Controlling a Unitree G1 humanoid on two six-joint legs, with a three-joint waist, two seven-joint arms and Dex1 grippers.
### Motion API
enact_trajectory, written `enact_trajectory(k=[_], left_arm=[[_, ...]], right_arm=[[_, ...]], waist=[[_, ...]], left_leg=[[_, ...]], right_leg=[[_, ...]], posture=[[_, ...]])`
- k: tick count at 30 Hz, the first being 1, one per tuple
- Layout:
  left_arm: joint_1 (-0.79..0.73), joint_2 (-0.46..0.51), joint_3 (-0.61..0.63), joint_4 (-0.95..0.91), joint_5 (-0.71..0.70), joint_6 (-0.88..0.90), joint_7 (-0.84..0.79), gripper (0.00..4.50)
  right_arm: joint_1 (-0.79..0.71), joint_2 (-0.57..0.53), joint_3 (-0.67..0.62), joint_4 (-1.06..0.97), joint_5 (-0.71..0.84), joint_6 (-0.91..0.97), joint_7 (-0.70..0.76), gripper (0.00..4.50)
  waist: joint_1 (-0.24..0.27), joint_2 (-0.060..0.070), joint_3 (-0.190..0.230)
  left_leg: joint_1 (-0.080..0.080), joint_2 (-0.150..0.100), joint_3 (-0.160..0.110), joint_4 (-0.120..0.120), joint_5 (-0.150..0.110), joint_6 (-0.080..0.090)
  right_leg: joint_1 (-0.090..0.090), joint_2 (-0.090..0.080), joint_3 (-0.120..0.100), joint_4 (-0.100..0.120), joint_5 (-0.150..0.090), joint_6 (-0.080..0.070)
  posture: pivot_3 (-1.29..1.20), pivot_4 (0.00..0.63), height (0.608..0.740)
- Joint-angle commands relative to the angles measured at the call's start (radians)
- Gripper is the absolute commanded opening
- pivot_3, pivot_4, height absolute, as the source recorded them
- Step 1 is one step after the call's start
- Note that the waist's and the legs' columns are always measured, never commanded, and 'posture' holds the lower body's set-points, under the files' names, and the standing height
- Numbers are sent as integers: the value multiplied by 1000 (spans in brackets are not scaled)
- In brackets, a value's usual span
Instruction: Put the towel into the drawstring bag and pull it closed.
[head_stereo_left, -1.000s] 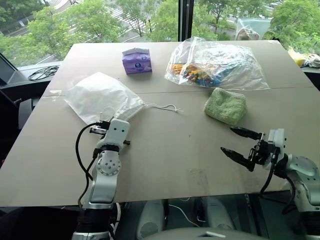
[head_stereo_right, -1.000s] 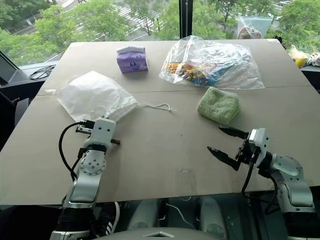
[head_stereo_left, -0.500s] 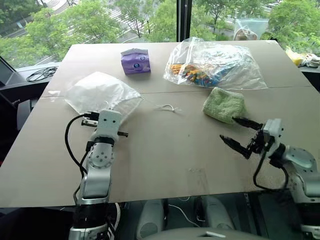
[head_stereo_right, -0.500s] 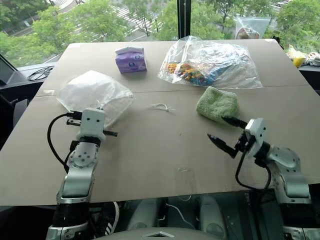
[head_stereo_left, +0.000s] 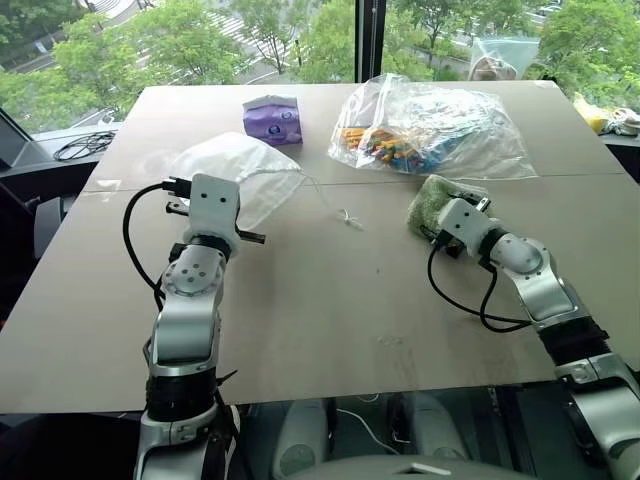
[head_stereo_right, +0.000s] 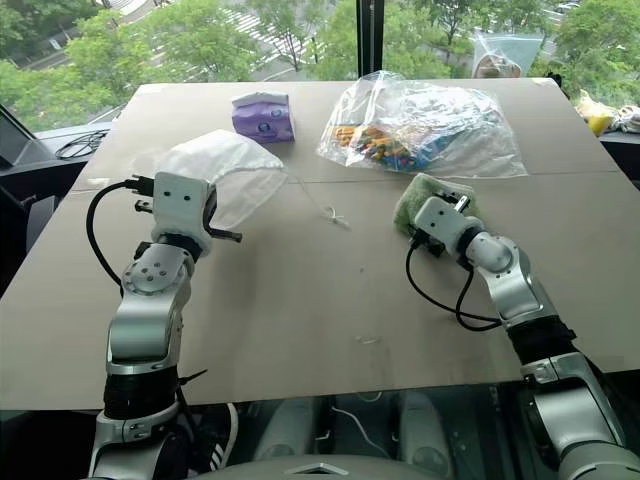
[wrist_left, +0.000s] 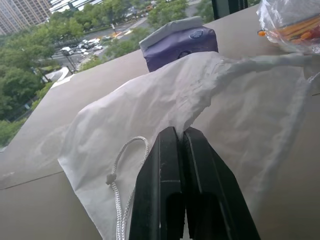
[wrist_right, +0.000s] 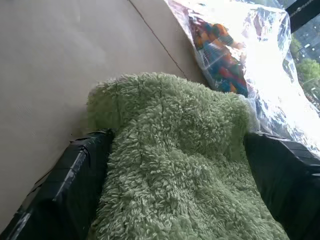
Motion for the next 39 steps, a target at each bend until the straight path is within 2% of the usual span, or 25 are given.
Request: enact_trajectory(k=[1,4,7,13,17,20,24,25,27,33,35,39], left_arm=[[-2,16,8,-26,-7,-17,-4,77],[4,22,12,-29,-6,-19,-7,77],[15,26,10,-37,-4,-20,-8,77],[20,30,2,-37,-3,-24,-12,77],[19,34,-1,-32,-3,-29,-17,77],[17,35,-4,-29,-4,-33,-19,77],[9,40,-7,-22,-7,-40,-26,77],[7,41,-7,-21,-10,-41,-30,0],[3,43,-8,-18,-14,-43,-38,0],[-6,35,-39,-17,-33,-36,-67,0],[-10,37,-51,-13,-37,-42,-75,0],[-48,36,-47,15,-57,-32,-81,0]], right_arm=[[-55,1,-27,105,-25,68,-54,4500],[-95,16,-56,158,-4,131,-86,4500],[-140,67,-138,201,79,318,-114,4500],[-197,116,-185,288,162,534,-100,4500],[-247,143,-216,378,203,673,-125,4500],[-275,163,-231,440,245,787,-85,4500],[-290,172,-224,484,258,826,-58,4500],[-292,171,-217,492,255,824,-52,3904],[-296,170,-205,502,253,826,-38,3255],[-303,166,-190,526,239,809,-33,602],[-304,165,-191,529,239,808,-31,284],[-307,170,-226,508,277,792,-7,276]], waist=[[-1,-1,0],[1,-1,1],[0,-1,1],[0,-3,-1],[-1,-8,-4],[0,-13,-9],[0,-20,-17],[0,-20,-19],[-1,-22,-20],[-2,-24,-23],[-2,-24,-23],[-2,-24,-22]], left_leg=[[0,0,0,0,0,0],[1,0,0,2,0,0],[1,0,0,3,0,0],[2,0,0,3,0,0],[3,0,0,3,0,0],[3,1,-1,3,0,-1],[3,1,-3,3,-2,-4],[3,1,-3,2,-2,-4],[2,1,-3,1,-2,-4],[2,1,-3,-1,-2,-4],[2,1,-4,-1,-2,-4],[2,2,-4,-1,-3,-4]], right_leg=[[0,0,1,0,0,0],[1,-1,0,1,0,0],[1,-1,1,2,-1,-4],[1,-1,2,3,0,-5],[2,-1,2,3,0,-5],[2,-2,2,3,0,-6],[2,-8,0,2,0,-6],[3,-8,-2,1,0,-6],[4,-8,-2,-1,0,-6],[4,-8,-2,-4,-1,-6],[4,-8,-3,-4,-1,-6],[4,-8,-3,-4,-1,-6]], posture=[[0,150,740],[0,150,740],[0,150,740],[0,150,740],[0,150,740],[0,150,740],[0,150,740],[0,150,740],[0,150,740],[0,150,740],[0,150,740],[0,150,740]])
